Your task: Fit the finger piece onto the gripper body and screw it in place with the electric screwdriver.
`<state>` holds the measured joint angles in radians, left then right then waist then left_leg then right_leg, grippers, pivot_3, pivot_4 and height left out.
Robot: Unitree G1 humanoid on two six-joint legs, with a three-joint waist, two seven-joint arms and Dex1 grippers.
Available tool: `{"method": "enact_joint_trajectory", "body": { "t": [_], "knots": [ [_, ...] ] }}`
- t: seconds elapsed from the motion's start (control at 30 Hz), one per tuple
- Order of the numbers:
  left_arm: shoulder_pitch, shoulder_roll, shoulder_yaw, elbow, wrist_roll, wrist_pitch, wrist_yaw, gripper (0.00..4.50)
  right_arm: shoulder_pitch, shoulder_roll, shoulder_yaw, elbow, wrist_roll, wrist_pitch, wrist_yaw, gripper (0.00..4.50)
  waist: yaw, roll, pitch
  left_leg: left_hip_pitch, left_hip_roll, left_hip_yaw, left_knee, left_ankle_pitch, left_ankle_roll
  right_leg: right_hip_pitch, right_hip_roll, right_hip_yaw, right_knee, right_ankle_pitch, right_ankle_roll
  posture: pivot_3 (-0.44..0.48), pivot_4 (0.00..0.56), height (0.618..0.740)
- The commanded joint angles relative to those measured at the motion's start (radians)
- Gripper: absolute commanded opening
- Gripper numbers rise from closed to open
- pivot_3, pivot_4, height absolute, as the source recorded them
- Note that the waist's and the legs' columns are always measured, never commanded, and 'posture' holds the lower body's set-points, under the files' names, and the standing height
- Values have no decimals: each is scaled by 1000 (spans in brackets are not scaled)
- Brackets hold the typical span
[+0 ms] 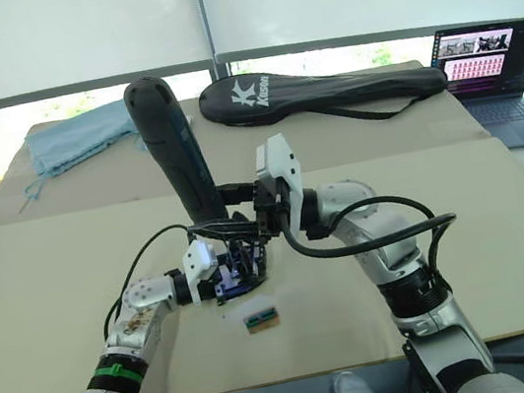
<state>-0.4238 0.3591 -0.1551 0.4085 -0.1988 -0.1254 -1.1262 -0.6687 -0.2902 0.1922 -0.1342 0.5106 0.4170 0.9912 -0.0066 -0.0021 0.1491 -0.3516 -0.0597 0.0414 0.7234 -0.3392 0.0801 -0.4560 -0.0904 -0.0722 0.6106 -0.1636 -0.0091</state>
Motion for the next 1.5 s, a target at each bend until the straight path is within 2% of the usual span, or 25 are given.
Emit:
{"method": "enact_joint_trajectory", "body": {
  "t": [0.03, 0.23, 0.63, 1.27, 1.33, 1.4, 1.43, 1.5],
  "knots": [
    [14, 0, -9, -14, -5, 21, -11, 2470, 33, -19, 60, 58, -52, 31, 9, 1916, 0, 0, 0, 0, 0, 0, 0, 0, 0, 0, 0, 0, 0, 0, 0, 0, 150, 740],
    [17, 2, -10, -10, -4, 21, -13, 2470, 16, -13, 35, 53, -33, 14, 19, 1916, 0, 0, 0, 0, 0, 0, 0, 0, 0, 0, 0, 0, 0, 0, 0, 0, 150, 740],
    [34, -2, -13, 4, 8, 9, 5, 2470, -119, -3, -78, -17, 108, 42, 68, 1916, -1, 0, 0, -1, 0, 0, 0, 0, 1, -1, 0, 0, -1, 0, 0, 0, 150, 740],
    [38, 5, -16, 12, 13, 20, 10, 2470, -155, -1, -147, -21, 168, 6, 118, 1916, 0, 0, 1, -2, 0, 0, 0, -1, 1, -1, 0, 0, -1, 0, 0, 0, 150, 740],
    [39, 6, -16, 12, 13, 21, 11, 3480, -154, 6, -151, -22, 175, -2, 121, 1916, -2, 0, 1, -2, 0, 0, 0, -1, 1, -1, 0, 0, -1, 0, 0, 0, 150, 740],
    [40, 3, -10, 15, 6, 31, 15, 4211, -154, 18, -158, -23, 184, -11, 119, 1916, -2, 0, 1, -1, 0, 0, -1, -1, 1, -2, 0, 0, -1, 0, 0, 0, 150, 740],
    [40, 3, -7, 17, 8, 29, 20, 4449, -154, 24, -160, -24, 187, -17, 118, 1916, -2, 0, 1, -1, 0, 0, -1, -1, 1, -2, 0, 0, -1, 0, 0, 0, 150, 740],
    [43, 7, 0, 21, 8, 25, 27, 4449, -153, 30, -163, -28, 189, -23, 119, 1916, -3, 0, 1, -2, 0, 0, -1, -1, 1, -2, 0, 0, -1, 0, 0, 0, 150, 740]
  ]
}}
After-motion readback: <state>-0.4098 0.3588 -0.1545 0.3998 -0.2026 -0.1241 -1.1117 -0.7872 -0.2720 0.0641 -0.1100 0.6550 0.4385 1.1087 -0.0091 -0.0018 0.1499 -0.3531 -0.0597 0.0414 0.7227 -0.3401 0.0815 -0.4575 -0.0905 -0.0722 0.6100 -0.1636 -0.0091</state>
